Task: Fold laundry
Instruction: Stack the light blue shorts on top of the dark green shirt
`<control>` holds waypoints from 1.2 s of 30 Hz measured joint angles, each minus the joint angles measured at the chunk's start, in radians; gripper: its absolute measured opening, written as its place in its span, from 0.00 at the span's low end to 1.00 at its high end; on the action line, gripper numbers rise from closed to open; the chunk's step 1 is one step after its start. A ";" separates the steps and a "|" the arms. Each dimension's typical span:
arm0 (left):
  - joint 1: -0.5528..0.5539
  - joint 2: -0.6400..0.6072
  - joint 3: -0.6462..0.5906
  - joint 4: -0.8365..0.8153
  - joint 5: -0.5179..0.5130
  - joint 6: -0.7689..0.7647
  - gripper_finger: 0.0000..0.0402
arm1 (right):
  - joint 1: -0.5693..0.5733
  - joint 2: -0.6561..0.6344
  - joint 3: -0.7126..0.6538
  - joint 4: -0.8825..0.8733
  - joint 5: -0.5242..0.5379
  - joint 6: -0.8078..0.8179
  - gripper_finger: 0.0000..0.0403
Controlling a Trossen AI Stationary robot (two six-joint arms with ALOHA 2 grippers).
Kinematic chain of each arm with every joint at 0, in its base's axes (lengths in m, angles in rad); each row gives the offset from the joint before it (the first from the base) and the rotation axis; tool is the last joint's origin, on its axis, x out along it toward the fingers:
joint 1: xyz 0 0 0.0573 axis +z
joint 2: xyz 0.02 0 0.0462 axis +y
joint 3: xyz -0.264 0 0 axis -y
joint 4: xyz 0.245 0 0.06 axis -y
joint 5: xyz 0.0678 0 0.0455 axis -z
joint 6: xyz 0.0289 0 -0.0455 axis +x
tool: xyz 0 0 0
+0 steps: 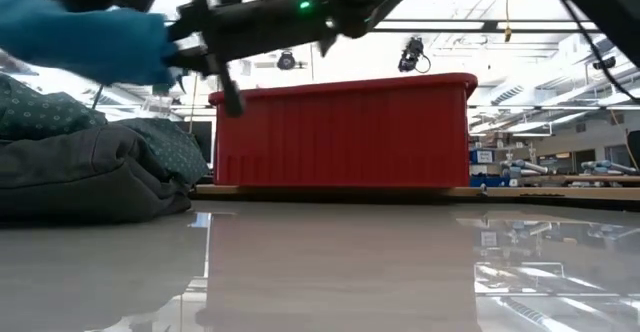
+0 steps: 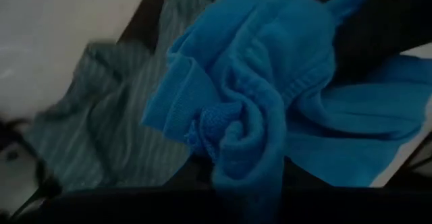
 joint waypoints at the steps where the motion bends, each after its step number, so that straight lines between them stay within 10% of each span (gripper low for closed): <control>1: -0.019 0.002 -0.002 -0.019 0.002 -0.007 0.10 | 0.008 0.027 0.027 0.000 0.003 0.001 0.09; 13: -0.144 -0.054 -0.362 0.255 0.021 -0.143 0.17 | 0.046 0.203 0.123 -0.059 -0.014 -0.003 0.16; 22: -0.145 -0.064 -0.233 -0.092 -0.012 -0.102 0.51 | 0.020 0.101 0.118 -0.248 -0.084 -0.068 0.57; 36: -0.142 -0.085 -0.152 0.009 -0.192 -0.058 0.59 | 0.017 -0.042 0.122 -0.171 0.031 -0.242 0.52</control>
